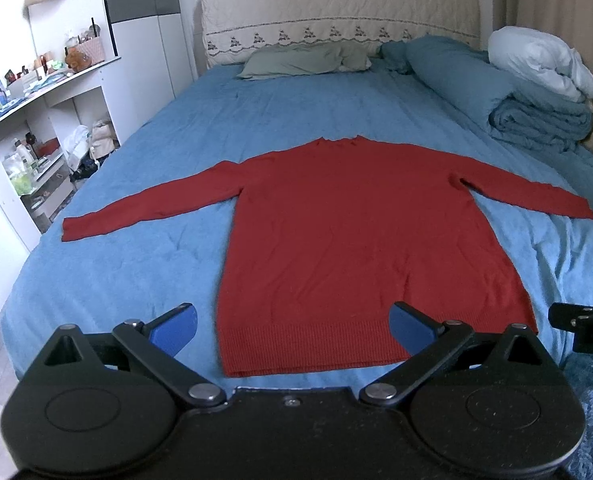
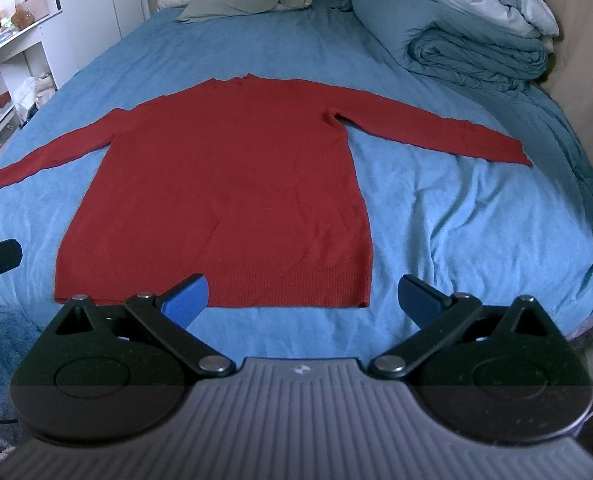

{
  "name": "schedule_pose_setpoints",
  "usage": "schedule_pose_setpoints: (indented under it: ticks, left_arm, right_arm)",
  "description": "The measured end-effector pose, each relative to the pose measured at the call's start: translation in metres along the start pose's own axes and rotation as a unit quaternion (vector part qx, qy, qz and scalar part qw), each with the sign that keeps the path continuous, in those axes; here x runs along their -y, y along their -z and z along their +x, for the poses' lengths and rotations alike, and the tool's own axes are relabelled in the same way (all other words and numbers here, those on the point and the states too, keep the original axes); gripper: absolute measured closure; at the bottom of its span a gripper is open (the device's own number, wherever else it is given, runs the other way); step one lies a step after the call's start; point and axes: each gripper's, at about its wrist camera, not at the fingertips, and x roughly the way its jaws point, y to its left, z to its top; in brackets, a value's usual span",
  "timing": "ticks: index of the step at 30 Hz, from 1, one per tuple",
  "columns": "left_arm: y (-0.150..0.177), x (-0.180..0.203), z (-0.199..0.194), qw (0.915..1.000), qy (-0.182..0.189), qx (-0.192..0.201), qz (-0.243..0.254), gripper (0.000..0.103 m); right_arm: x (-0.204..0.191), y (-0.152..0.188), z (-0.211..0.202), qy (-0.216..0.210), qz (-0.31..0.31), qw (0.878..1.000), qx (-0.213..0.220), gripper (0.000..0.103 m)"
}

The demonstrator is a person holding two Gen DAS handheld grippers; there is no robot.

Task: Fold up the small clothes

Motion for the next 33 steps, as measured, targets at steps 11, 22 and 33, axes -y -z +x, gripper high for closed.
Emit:
schedule_pose_setpoints:
  ticks: [11, 22, 33]
  left_arm:
    - [-0.0013, -0.0016, -0.0014, 1.0000, 0.001, -0.001, -0.007, 0.000]
    - [-0.0017, -0.0028, -0.0026, 0.9999, 0.002, -0.001, -0.012, 0.000]
    - [-0.0029, -0.0037, -0.0039, 0.9999, 0.001, -0.001, -0.015, 0.000]
  right_arm:
    - [-0.0009, -0.0003, 0.0012, 0.000, -0.001, 1.000, 0.001, 0.000]
    - [0.0001, -0.0018, 0.0005, -0.001, 0.000, 1.000, 0.001, 0.000]
    - [0.0010, -0.0018, 0.0004, -0.002, -0.001, 1.000, 0.002, 0.000]
